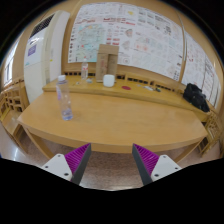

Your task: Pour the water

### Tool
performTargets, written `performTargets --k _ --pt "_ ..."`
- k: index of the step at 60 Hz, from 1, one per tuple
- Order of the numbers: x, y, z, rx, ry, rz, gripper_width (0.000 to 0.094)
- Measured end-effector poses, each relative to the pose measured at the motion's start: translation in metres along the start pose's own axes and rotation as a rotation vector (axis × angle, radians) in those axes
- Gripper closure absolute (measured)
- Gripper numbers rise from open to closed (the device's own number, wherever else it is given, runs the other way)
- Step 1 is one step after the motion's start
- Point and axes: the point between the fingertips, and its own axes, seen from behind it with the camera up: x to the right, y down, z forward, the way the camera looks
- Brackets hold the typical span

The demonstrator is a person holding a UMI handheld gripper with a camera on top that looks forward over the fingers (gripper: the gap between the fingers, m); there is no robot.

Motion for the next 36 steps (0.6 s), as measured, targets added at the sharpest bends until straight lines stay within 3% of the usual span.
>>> performTargets --k 7,18,29,36 --pt "-0.090 0.001 0.033 0.016 -0.058 0.023 0.0081" --pt "-0.202 -0.051 0.102 0.097 -0.132 0.050 0.0081" --pt "-0.240 -0.125 0.172 0.219 -0.108 0.043 0.0088" --pt "-0.243 -0.158 0.207 0.272 -0.077 0.038 0.0181"
